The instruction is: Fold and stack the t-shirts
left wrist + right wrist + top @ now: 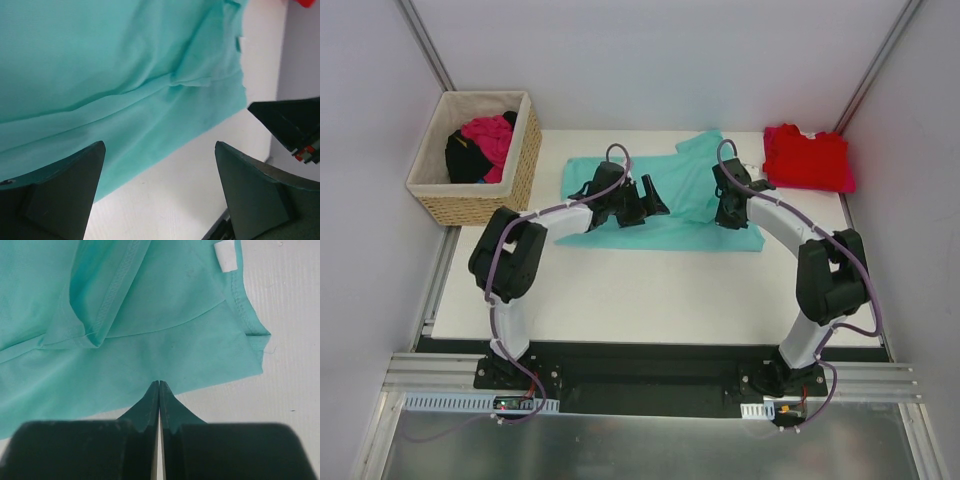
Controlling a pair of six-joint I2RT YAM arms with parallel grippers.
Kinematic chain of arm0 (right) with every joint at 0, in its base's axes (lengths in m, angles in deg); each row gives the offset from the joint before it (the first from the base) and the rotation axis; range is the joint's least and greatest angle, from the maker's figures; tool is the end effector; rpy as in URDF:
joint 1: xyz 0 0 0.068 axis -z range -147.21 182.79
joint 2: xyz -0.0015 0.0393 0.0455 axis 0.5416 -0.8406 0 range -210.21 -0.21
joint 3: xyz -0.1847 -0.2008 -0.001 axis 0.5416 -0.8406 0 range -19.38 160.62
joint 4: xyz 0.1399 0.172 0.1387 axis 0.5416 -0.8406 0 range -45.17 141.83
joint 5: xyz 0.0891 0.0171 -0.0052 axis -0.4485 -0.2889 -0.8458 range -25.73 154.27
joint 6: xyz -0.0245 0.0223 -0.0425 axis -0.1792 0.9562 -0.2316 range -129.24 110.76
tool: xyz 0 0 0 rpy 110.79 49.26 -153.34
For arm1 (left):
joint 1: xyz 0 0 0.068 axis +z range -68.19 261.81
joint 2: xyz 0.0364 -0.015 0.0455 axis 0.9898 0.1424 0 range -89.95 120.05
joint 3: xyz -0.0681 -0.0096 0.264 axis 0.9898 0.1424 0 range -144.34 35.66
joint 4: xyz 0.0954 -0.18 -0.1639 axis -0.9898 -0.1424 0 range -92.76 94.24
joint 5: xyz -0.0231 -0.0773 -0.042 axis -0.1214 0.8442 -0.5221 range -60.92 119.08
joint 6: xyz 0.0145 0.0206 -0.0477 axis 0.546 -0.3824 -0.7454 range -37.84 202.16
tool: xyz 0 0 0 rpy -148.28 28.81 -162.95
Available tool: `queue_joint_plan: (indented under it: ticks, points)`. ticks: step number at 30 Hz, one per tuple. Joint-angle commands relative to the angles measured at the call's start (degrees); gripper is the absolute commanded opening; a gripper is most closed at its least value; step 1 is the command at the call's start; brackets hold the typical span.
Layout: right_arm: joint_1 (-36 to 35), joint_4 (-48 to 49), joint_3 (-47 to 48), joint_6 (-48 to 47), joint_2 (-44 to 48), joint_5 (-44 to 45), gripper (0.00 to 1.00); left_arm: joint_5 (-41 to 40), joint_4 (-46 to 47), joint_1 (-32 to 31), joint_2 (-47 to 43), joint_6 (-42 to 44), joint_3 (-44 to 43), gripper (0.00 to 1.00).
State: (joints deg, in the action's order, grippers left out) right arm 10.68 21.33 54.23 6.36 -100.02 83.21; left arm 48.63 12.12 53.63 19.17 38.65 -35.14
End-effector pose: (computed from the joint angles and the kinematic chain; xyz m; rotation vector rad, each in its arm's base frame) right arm 0.3475 0.1287 0.2294 -0.0174 2.4889 -0.1523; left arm 0.3723 -0.2130 0.2036 -0.0804 2.2682 -1.0724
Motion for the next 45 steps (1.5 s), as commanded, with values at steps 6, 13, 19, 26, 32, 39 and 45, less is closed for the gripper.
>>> queue_joint_plan:
  ticks: [6, 13, 19, 26, 32, 39, 45]
  points:
    - [1.63, -0.7, 0.05, -0.21, 1.11, 1.36, 0.01, 22.01, 55.36, -0.29, 13.39, -22.21, 6.29, 0.91]
    - [1.63, -0.17, -0.21, -0.21, -0.21, 0.49, 0.01, 23.6, 59.98, -0.91, 15.16, -25.05, 7.26, 0.9]
    - [1.54, 0.53, 0.83, 0.75, -4.6, -0.22, 0.01, 23.16, 61.11, -1.0, 16.47, -25.57, 9.46, 0.89]
    - [0.93, 1.06, 5.49, 1.81, -12.42, -2.85, 0.01, 22.99, 62.7, -1.0, 16.83, -25.67, 11.56, 0.89]
    - [0.05, 1.59, 8.74, 1.98, -15.15, -3.56, 0.01, 23.34, 62.43, -1.0, 17.09, -25.57, 12.18, 0.88]
    - [-1.18, -0.78, 12.35, 1.54, -14.45, -3.3, 0.01, 23.51, 62.61, -1.0, 17.79, -25.75, 12.62, 0.88]
    - [-1.88, -1.58, 13.41, 1.1, -13.74, -2.85, 0.01, 23.43, 62.7, -1.0, 18.14, -26.01, 12.27, 0.88]
